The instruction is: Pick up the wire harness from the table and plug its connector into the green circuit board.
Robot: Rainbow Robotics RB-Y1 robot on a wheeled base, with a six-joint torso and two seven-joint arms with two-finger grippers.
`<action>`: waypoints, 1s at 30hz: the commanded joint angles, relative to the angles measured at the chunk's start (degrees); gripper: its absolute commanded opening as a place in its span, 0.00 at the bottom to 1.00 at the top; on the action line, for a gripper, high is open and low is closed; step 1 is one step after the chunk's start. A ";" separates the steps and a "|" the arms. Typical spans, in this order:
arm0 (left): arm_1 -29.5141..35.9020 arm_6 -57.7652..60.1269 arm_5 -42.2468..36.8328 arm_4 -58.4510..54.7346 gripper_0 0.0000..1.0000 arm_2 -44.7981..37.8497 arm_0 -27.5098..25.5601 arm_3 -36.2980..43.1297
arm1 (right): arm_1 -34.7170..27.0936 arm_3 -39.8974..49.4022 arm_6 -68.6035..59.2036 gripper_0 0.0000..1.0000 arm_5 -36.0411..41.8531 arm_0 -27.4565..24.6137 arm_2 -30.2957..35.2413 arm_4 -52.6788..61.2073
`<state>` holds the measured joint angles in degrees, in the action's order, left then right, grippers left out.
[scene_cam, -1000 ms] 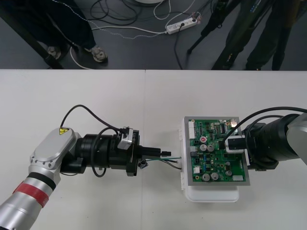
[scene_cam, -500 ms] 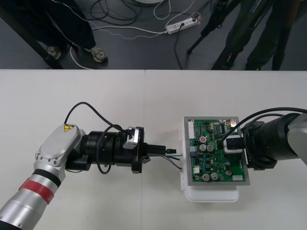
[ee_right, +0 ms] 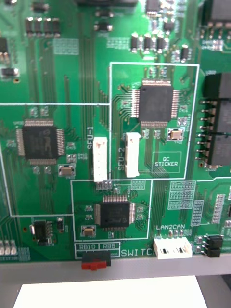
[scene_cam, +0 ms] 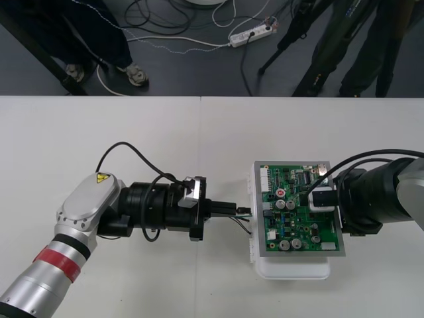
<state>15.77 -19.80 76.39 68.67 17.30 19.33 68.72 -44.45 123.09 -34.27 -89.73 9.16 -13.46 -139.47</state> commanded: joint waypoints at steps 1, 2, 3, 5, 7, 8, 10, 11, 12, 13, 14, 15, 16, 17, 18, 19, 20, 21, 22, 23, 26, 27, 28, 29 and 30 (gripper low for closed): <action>-1.79 -4.11 -2.65 0.15 0.00 1.60 2.29 0.54 | 0.69 1.98 -3.17 1.00 -0.27 -1.25 -0.61 -0.54; -1.79 -4.20 -2.74 0.23 0.00 1.60 2.29 0.54 | 0.69 1.98 -3.35 1.00 -0.27 -1.25 -0.61 -0.54; -1.88 -4.20 -2.92 0.15 0.00 1.77 2.20 0.54 | 0.77 1.98 -3.52 1.00 -0.27 -1.34 -0.61 -0.63; -1.97 -4.20 -3.27 0.15 0.00 2.04 2.29 0.54 | 0.86 1.98 -3.79 1.00 -0.27 -1.43 -0.61 -0.63; -2.06 -4.20 -3.79 0.15 0.00 2.30 2.29 0.54 | 0.95 2.06 -3.87 1.00 -0.27 -1.43 -0.61 -0.46; -2.06 -4.20 -3.79 0.15 0.00 2.30 2.29 0.54 | 0.95 2.06 -3.87 1.00 -0.27 -1.43 -0.61 -0.46; -1.97 -4.20 -3.97 0.15 0.00 2.65 2.29 0.54 | 0.95 2.06 -3.87 1.00 -0.27 -1.43 -0.61 -0.46; -2.06 -4.20 -4.23 0.06 0.00 3.00 2.29 0.54 | 0.95 2.15 -3.87 1.00 -0.27 -1.43 -0.61 -0.46; -1.97 -4.28 -4.23 -0.03 0.00 3.09 2.29 0.54 | 0.95 2.15 -3.87 1.00 -0.27 -1.43 -0.61 -0.46; -2.06 -4.28 -4.41 -0.12 0.00 3.35 2.29 0.54 | 0.95 2.15 -3.79 1.00 -0.27 -1.43 -0.61 -0.46; -2.14 -4.28 -4.32 -0.12 0.00 3.35 2.29 0.54 | 0.95 2.15 -3.79 1.00 -0.27 -1.43 -0.61 -0.37; -2.14 -4.28 -4.32 -0.12 0.00 3.35 2.29 0.54 | 0.95 2.15 -3.79 1.00 -0.27 -1.43 -0.61 -0.37; -2.32 -4.28 -4.41 -0.12 0.00 3.35 2.29 0.54 | 0.95 2.42 -3.61 1.00 -0.27 -1.43 -0.61 -0.46; -2.32 -4.28 -4.41 -0.12 0.00 3.35 2.29 0.54 | 1.04 2.50 -3.52 1.00 -0.27 -1.43 -0.61 -0.46; -2.50 -4.28 -4.41 -0.12 0.00 3.53 2.29 0.54 | 1.04 2.68 -3.43 1.00 -0.27 -1.43 -0.61 -0.54; -2.58 -4.20 -4.41 -0.12 0.00 3.53 2.29 0.54 | 1.04 2.68 -3.43 1.00 -0.27 -1.43 -0.61 -0.54; -2.67 -4.20 -4.41 -0.12 0.00 3.53 2.29 0.54 | 1.12 2.77 -3.43 1.00 -0.27 -1.43 -0.61 -0.63; -2.85 -4.28 -4.41 -0.12 0.00 3.53 2.29 0.54 | 1.12 2.68 -3.35 1.00 -0.27 -1.43 -0.61 -0.90; -2.85 -4.37 -4.41 -0.12 0.00 3.53 2.29 0.54 | 1.12 2.77 -3.26 1.00 -0.27 -1.43 -0.61 -1.07; -2.94 -4.37 -4.59 -0.12 0.00 3.53 2.29 0.54 | 1.12 2.68 -3.17 1.00 -0.27 -1.43 -0.61 -1.16; -3.29 -4.46 -4.94 -0.03 0.00 3.53 2.29 0.54 | 1.12 2.77 -2.91 1.00 -0.27 -1.43 -0.61 -1.07; -3.46 -4.55 -4.94 0.06 0.00 3.53 2.29 0.54 | 1.12 2.68 -2.82 1.00 -0.27 -1.43 -0.61 -1.07; -3.64 -4.55 -5.03 0.06 0.00 3.53 2.29 0.54 | 1.12 2.77 -2.64 1.00 -0.27 -1.43 -0.61 -1.07; -3.64 -4.63 -5.11 0.06 0.00 3.53 2.29 0.54 | 1.12 2.77 -2.56 1.00 -0.27 -1.43 -0.61 -0.98; -3.73 -4.63 -5.11 0.06 0.00 3.53 2.29 0.54 | 1.12 2.68 -2.56 1.00 -0.27 -1.43 -0.61 -1.07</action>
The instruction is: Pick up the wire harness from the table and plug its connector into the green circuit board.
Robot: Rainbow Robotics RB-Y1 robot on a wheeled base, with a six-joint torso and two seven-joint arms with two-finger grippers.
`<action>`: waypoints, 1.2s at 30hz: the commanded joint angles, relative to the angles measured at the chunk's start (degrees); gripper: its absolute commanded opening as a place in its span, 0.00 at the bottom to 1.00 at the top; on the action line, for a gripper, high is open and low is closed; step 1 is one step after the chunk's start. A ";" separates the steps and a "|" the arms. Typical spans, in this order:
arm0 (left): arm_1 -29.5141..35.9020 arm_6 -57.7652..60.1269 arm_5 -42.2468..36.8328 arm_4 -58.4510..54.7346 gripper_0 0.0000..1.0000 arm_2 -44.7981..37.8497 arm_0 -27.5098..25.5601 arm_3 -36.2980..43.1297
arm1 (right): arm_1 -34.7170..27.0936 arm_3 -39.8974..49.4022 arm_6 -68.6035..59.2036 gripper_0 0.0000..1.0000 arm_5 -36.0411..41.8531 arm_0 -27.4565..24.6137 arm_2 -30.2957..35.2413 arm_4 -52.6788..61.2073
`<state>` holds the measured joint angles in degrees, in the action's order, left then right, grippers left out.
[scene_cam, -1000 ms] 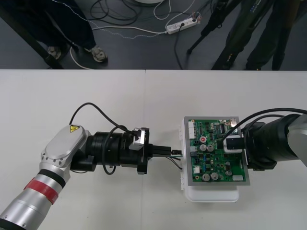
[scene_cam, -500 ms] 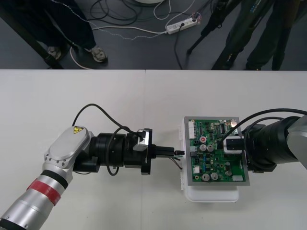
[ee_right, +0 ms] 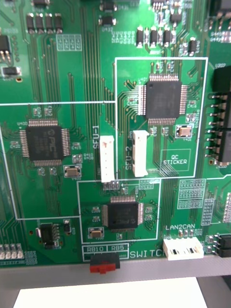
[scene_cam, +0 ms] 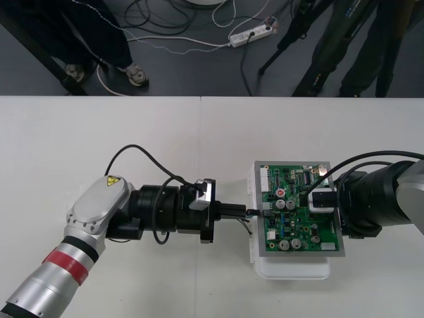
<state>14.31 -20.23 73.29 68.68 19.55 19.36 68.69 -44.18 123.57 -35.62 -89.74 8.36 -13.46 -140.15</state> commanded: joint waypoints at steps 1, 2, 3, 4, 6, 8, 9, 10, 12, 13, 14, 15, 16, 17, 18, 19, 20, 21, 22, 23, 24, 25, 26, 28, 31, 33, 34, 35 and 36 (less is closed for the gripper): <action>-2.19 -4.20 -2.19 0.05 0.00 1.28 2.26 0.56 | 0.85 2.29 -1.03 1.00 -0.26 -0.63 -0.61 -0.30; -2.19 -4.20 -2.19 0.05 0.00 1.28 2.26 0.56 | 0.85 2.29 -1.03 1.00 -0.26 -0.63 -0.61 -0.30; -2.27 -4.20 -2.28 0.05 0.00 1.37 2.26 0.56 | 0.85 2.20 -0.94 1.00 -0.26 -0.63 -0.61 -0.30; -2.19 -4.20 -2.37 0.05 0.00 1.37 2.26 0.56 | 0.85 2.29 -0.86 1.00 -0.26 -0.63 -0.61 -0.30; -2.27 -4.20 -2.37 0.14 0.00 1.55 2.26 0.56 | 0.85 2.29 -0.68 1.00 -0.26 -0.63 -0.61 -0.38; -2.27 -4.29 -2.37 0.14 0.00 1.64 2.26 0.56 | 1.03 2.20 -0.51 1.00 -0.26 -0.63 -0.61 -0.30; -2.19 -4.20 -2.37 0.23 0.00 1.64 2.26 0.48 | 1.03 2.29 -0.42 1.00 -0.26 -0.63 -0.61 -0.38; -2.27 -4.20 -2.37 0.23 0.00 1.64 2.35 0.56 | 1.12 2.20 -0.33 1.00 -0.26 -0.63 -0.61 -0.30; -2.27 -4.20 -2.37 0.41 0.00 1.64 2.35 0.48 | 1.20 2.29 -0.07 1.00 -0.26 -0.63 -0.61 -0.38; -2.27 -4.20 -2.37 0.76 0.00 1.64 2.35 0.56 | 1.29 2.20 0.02 1.00 -0.26 -0.63 -0.61 -0.47; -2.27 -4.20 -2.37 1.02 0.00 1.64 2.35 0.56 | 1.38 2.20 0.11 1.00 -0.26 -0.63 -0.61 -0.56; -2.19 -4.20 -2.37 1.02 0.00 1.64 2.35 0.56 | 1.47 2.20 0.20 1.00 -0.26 -0.63 -0.61 -0.74; -2.19 -4.20 -2.37 1.02 0.00 1.64 2.35 0.48 | 1.47 2.29 0.29 1.00 -0.26 -0.63 -0.61 -0.74; -2.27 -4.20 -2.37 1.02 0.00 1.64 2.35 0.56 | 1.47 2.29 0.37 1.00 -0.26 -0.63 -0.61 -0.74; -2.19 -4.20 -2.37 1.02 0.00 1.64 2.35 0.48 | 1.47 2.20 0.46 1.00 -0.26 -0.63 -0.61 -0.74; -2.27 -4.20 -2.37 1.11 0.00 1.72 2.35 0.48 | 1.47 2.20 0.46 1.00 -0.26 -0.63 -0.61 -0.65; -2.27 -4.12 -2.37 1.11 0.00 1.90 2.35 0.48 | 1.56 2.20 0.55 1.00 -0.26 -0.63 -0.61 -0.65; -2.19 -4.12 -2.37 1.20 0.00 1.90 2.26 0.56 | 1.56 2.20 0.55 1.00 -0.26 -0.63 -0.61 -0.65; -2.19 -4.12 -2.37 1.11 0.00 2.08 2.35 0.56 | 1.47 2.29 0.55 1.00 -0.26 -0.63 -0.61 -0.65; -2.19 -4.12 -2.37 1.11 0.00 2.08 2.35 0.56 | 1.56 2.29 0.64 1.00 -0.26 -0.63 -0.61 -0.56; -2.19 -4.12 -2.37 1.11 0.00 2.08 2.26 0.56 | 1.47 2.20 0.64 1.00 -0.26 -0.63 -0.61 -0.56; -2.19 -4.20 -2.37 1.11 0.00 2.08 2.35 0.48 | 1.56 2.20 0.64 1.00 -0.26 -0.63 -0.61 -0.56; -2.19 -4.29 -2.37 1.02 0.00 2.08 2.35 0.56 | 1.56 2.20 0.64 1.00 -0.26 -0.63 -0.61 -0.56; -2.27 -4.29 -2.37 1.02 0.00 2.08 2.35 0.56 | 1.56 2.20 0.73 1.00 -0.26 -0.63 -0.61 -0.56; -2.27 -4.29 -2.37 0.93 0.00 2.08 2.35 0.56 | 1.56 2.20 0.73 1.00 -0.26 -0.63 -0.61 -0.56; -2.19 -4.29 -2.37 0.93 0.00 2.08 2.35 0.56 | 1.56 2.29 0.81 1.00 -0.26 -0.63 -0.61 -0.56; -2.27 -4.38 -2.45 0.93 0.00 2.08 2.35 0.56 | 1.56 2.29 0.73 1.00 -0.26 -0.63 -0.61 -0.56; -2.19 -4.38 -2.37 0.93 0.00 2.08 2.35 0.48 | 1.56 2.29 0.81 1.00 -0.26 -0.63 -0.61 -0.47; -2.19 -4.47 -2.37 0.93 0.00 2.08 2.35 0.56 | 1.56 2.20 0.81 1.00 -0.26 -0.63 -0.61 -0.56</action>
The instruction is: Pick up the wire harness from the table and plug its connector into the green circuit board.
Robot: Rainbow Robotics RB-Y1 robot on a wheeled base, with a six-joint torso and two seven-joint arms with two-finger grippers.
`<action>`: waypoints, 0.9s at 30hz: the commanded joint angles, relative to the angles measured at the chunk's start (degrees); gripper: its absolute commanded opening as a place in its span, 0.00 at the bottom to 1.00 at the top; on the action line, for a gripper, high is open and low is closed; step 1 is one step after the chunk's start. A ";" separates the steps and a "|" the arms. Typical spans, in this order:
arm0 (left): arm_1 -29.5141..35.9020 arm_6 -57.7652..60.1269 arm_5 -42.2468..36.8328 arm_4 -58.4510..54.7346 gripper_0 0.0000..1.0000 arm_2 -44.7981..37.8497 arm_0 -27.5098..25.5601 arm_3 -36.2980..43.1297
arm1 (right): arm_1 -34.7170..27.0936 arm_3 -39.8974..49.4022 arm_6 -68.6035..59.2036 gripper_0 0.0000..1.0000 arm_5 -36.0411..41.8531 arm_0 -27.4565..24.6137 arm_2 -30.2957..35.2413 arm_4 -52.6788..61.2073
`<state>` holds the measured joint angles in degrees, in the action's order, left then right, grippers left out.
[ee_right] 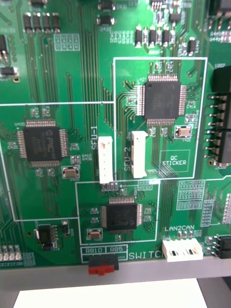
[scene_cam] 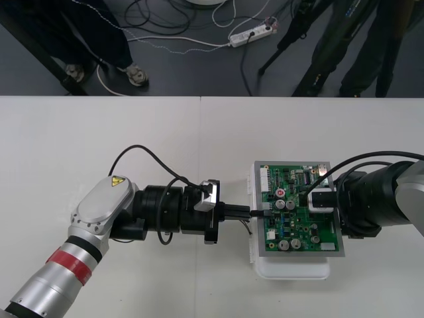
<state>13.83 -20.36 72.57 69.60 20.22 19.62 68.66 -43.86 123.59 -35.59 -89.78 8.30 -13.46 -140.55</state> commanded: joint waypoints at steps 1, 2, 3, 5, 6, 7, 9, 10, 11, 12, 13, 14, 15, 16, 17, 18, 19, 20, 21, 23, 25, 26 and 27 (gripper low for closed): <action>-1.70 -4.34 -1.65 0.01 0.00 1.40 2.08 0.60 | 1.24 2.19 0.70 1.00 -0.22 -0.56 -0.61 -0.07; -1.79 -4.34 -1.65 0.01 0.00 1.40 2.08 0.60 | 1.24 2.19 0.70 1.00 -0.22 -0.56 -0.61 -0.07; -1.70 -4.34 -1.65 0.01 0.00 1.49 2.08 0.51 | 1.24 2.19 0.70 1.00 -0.22 -0.56 -0.61 -0.07; -1.79 -4.34 -1.73 0.01 0.00 1.58 2.08 0.60 | 1.24 2.19 0.70 1.00 -0.22 -0.56 -0.61 -0.16; -1.79 -4.43 -1.73 0.01 0.00 1.58 2.08 0.60 | 1.24 2.19 0.70 1.00 -0.22 -0.56 -0.61 -0.16; -1.79 -4.34 -1.73 0.01 0.00 1.66 2.08 0.51 | 1.24 2.19 0.78 1.00 -0.22 -0.56 -0.61 -0.07; -1.96 -4.34 -1.82 0.01 0.00 1.75 2.08 0.51 | 1.24 2.27 0.70 1.00 -0.22 -0.56 -0.61 -0.16; -1.96 -4.34 -1.91 -0.08 0.00 1.84 2.08 0.60 | 1.24 2.19 0.70 1.00 -0.22 -0.56 -0.61 -0.16; -1.96 -4.34 -2.00 0.01 0.00 2.02 2.08 0.60 | 1.24 2.19 0.70 1.00 -0.22 -0.56 -0.61 -0.16; -1.96 -4.34 -2.09 -0.17 0.00 2.10 2.08 0.60 | 1.24 2.27 0.78 1.00 -0.22 -0.56 -0.61 -0.16; -1.96 -4.43 -2.26 -0.26 0.00 2.28 2.08 0.60 | 1.24 2.19 0.70 1.00 -0.22 -0.47 -0.61 -0.16; -1.96 -4.43 -2.26 -0.35 0.00 2.37 2.08 0.60 | 1.24 2.19 0.70 1.00 -0.22 -0.56 -0.61 -0.25; -1.96 -4.43 -2.26 -0.43 0.00 2.46 2.08 0.60 | 1.24 2.19 0.70 1.00 -0.22 -0.56 -0.61 -0.25; -1.96 -4.52 -2.35 -0.52 0.00 2.46 2.17 0.60 | 1.24 2.19 0.78 1.00 -0.22 -0.56 -0.61 -0.51; -2.05 -4.52 -2.35 -0.52 0.00 2.54 2.26 0.60 | 1.24 2.19 0.78 1.00 -0.22 -0.56 -0.61 -0.51; -2.14 -4.52 -2.35 -0.52 0.00 2.54 2.35 0.60 | 1.24 2.19 0.70 1.00 -0.22 -0.56 -0.61 -0.60; -2.23 -4.61 -2.35 -0.52 0.00 2.54 2.35 0.60 | 1.24 2.19 0.78 1.00 -0.22 -0.56 -0.61 -0.60; -2.40 -4.61 -2.35 -0.61 0.00 2.54 2.44 0.60 | 1.24 2.19 0.70 1.00 -0.22 -0.56 -0.61 -0.60; -2.40 -4.69 -2.35 -0.61 0.00 2.54 2.44 0.60 | 1.24 2.19 0.78 1.00 -0.22 -0.56 -0.61 -0.60; -2.75 -4.78 -2.44 -0.61 0.00 2.54 2.44 0.60 | 1.24 2.19 0.70 1.00 -0.22 -0.56 -0.61 -0.60; -2.93 -4.87 -2.70 -0.61 0.00 2.54 2.44 0.60 | 1.24 2.19 0.70 1.00 -0.22 -0.56 -0.61 -0.60; -3.02 -4.87 -2.79 -0.61 0.00 2.54 2.44 0.60 | 1.24 2.19 0.78 1.00 -0.22 -0.56 -0.61 -0.60; -3.11 -4.87 -2.88 -0.52 0.00 2.46 2.44 0.60 | 1.24 2.19 0.70 1.00 -0.22 -0.56 -0.61 -0.69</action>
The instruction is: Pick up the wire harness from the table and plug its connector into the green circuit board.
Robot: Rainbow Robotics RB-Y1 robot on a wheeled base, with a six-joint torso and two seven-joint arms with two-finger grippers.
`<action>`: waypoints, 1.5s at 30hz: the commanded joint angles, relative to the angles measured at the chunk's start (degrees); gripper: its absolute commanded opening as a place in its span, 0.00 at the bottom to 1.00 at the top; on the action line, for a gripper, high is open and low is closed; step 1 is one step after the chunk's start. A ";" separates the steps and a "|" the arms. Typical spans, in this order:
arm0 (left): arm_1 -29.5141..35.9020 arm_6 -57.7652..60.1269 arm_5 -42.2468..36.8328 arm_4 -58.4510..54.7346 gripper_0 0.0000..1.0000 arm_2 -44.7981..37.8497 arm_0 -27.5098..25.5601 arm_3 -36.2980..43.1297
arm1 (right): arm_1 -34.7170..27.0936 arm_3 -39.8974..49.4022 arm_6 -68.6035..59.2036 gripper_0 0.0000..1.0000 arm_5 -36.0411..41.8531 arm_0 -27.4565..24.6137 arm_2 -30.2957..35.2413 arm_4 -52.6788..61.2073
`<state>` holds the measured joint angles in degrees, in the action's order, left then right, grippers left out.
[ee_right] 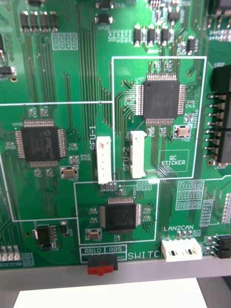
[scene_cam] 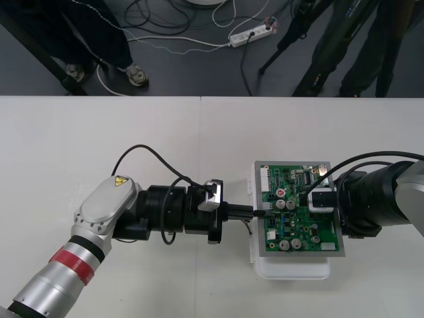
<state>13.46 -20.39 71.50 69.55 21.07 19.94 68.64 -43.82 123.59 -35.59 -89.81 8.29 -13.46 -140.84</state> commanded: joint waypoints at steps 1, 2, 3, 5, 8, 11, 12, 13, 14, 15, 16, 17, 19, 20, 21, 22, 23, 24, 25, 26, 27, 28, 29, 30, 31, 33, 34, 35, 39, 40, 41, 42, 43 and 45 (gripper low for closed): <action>-2.74 -4.92 -1.89 -0.38 0.00 1.61 2.12 0.62 | 1.19 2.19 0.78 1.00 -0.19 -0.56 -0.61 -0.40; -2.82 -4.83 -1.89 -0.38 0.00 1.69 2.12 0.62 | 1.19 2.19 0.69 1.00 -0.19 -0.56 -0.61 -0.40; -2.91 -4.92 -1.98 -0.38 0.00 1.69 2.12 0.62 | 1.19 2.19 0.69 1.00 -0.19 -0.56 -0.61 -0.40; -3.00 -4.92 -2.16 -0.38 0.00 1.69 2.12 0.62 | 1.19 2.27 0.78 1.00 -0.19 -0.56 -0.61 -0.49; -3.18 -4.92 -2.33 -0.20 0.00 1.69 2.12 0.62 | 1.19 2.19 0.69 1.00 -0.19 -0.56 -0.61 -0.49; -3.53 -4.92 -2.60 -0.20 0.00 1.69 2.12 0.62 | 1.19 2.19 0.69 1.00 -0.19 -0.56 -0.61 -0.57; -3.62 -4.92 -2.68 -0.20 0.00 1.69 2.12 0.62 | 1.19 2.27 0.78 1.00 -0.19 -0.56 -0.61 -0.57; -3.70 -4.92 -2.68 -0.12 0.00 1.69 2.12 0.62 | 1.19 2.19 0.78 1.00 -0.19 -0.56 -0.61 -0.57; -3.70 -4.92 -2.77 -0.12 0.00 1.69 2.12 0.53 | 1.19 2.19 0.69 1.00 -0.19 -0.56 -0.61 -0.57; -3.70 -4.92 -2.77 -0.12 0.00 1.69 2.12 0.53 | 1.19 2.19 0.69 1.00 -0.19 -0.56 -0.61 -0.66; -3.70 -4.92 -2.86 -0.12 0.00 1.69 2.12 0.53 | 1.19 2.19 0.69 1.00 -0.19 -0.56 -0.61 -0.57; -3.70 -4.92 -2.77 -0.12 0.00 1.69 2.12 0.62 | 1.19 2.19 0.69 1.00 -0.19 -0.56 -0.61 -0.57; -3.70 -4.92 -2.86 -0.12 0.00 1.69 2.12 0.62 | 1.19 2.19 0.78 1.00 -0.19 -0.56 -0.61 -0.57; -3.70 -4.92 -2.77 -0.12 0.00 1.61 2.12 0.62 | 1.19 2.19 0.69 1.00 -0.19 -0.56 -0.61 -0.57; -3.70 -4.92 -2.77 -0.03 0.00 1.69 2.12 0.53 | 1.19 2.19 0.69 1.00 -0.19 -0.56 -0.52 -0.57; -3.70 -4.92 -2.86 -0.03 0.00 1.61 2.12 0.62 | 1.19 2.19 0.69 1.00 -0.19 -0.56 -0.61 -0.75; -3.70 -4.92 -2.86 -0.03 0.00 1.69 2.12 0.53 | 1.19 2.19 0.78 1.00 -0.19 -0.56 -0.61 -0.84; -3.70 -4.92 -2.77 -0.03 0.00 1.61 2.12 0.53 | 1.19 2.19 0.69 1.00 -0.19 -0.56 -0.61 -0.93; -3.70 -4.92 -2.77 -0.03 0.00 1.61 2.12 0.53 | 1.19 2.19 0.78 1.00 -0.19 -0.56 -0.61 -0.84; -3.70 -4.92 -2.86 -0.12 0.00 1.69 2.12 0.62 | 1.19 2.27 0.69 1.00 -0.19 -0.56 -0.61 -0.84; -3.70 -4.92 -2.86 -0.03 0.00 1.69 2.12 0.62 | 1.19 2.27 0.69 1.00 -0.19 -0.56 -0.61 -0.84; -3.62 -4.92 -2.86 -0.12 0.00 1.61 2.12 0.53 | 1.19 2.19 0.78 1.00 -0.19 -0.56 -0.61 -0.93; -3.62 -4.92 -2.86 -0.12 0.00 1.69 2.12 0.62 | 1.19 2.19 0.78 1.00 -0.19 -0.56 -0.61 -0.93; -3.53 -4.92 -2.86 -0.12 0.00 1.61 2.12 0.62 | 1.19 2.19 0.78 1.00 -0.19 -0.56 -0.61 -1.01; -3.44 -4.92 -2.77 -0.12 0.00 1.69 2.12 0.53 | 1.19 2.19 0.69 1.00 -0.19 -0.56 -0.61 -1.10; -3.26 -4.92 -2.77 -0.20 0.00 1.61 2.12 0.62 | 1.19 2.27 0.78 1.00 -0.19 -0.56 -0.52 -1.19; -3.18 -4.92 -2.77 -0.29 0.00 1.61 2.12 0.62 | 1.19 2.27 0.69 1.00 -0.19 -0.56 -0.61 -1.28; -3.18 -4.92 -2.77 -0.29 0.00 1.61 2.12 0.62 | 1.19 2.19 0.78 1.00 -0.19 -0.56 -0.61 -1.28; -2.74 -4.74 -2.77 -0.38 0.00 1.61 2.03 0.53 | 1.19 2.27 0.78 1.00 -0.19 -0.56 -0.61 -1.28; -2.56 -4.66 -2.86 -0.47 0.00 1.61 2.03 0.62 | 1.19 2.19 0.69 1.00 -0.19 -0.56 -0.61 -1.28; -2.38 -4.66 -2.86 -0.73 0.09 1.61 2.03 0.62 | 1.19 2.19 0.78 1.00 -0.19 -0.56 -0.61 -1.45; -2.21 -4.66 -2.77 -0.99 0.41 1.61 2.03 0.62 | 1.19 2.19 0.69 1.00 -0.19 -0.56 -0.52 -1.37; -2.12 -4.66 -2.86 -1.17 0.54 1.61 2.03 0.62 | 1.19 2.19 0.78 1.00 -0.19 -0.56 -0.61 -1.28; -1.86 -4.74 -2.86 -1.96 0.96 1.61 2.03 0.62 | 1.19 2.19 0.78 1.00 -0.19 -0.56 -0.61 -1.28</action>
<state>12.69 -20.43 70.72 69.27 21.08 19.94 68.29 -43.54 123.62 -35.58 -89.82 8.29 -13.46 -141.69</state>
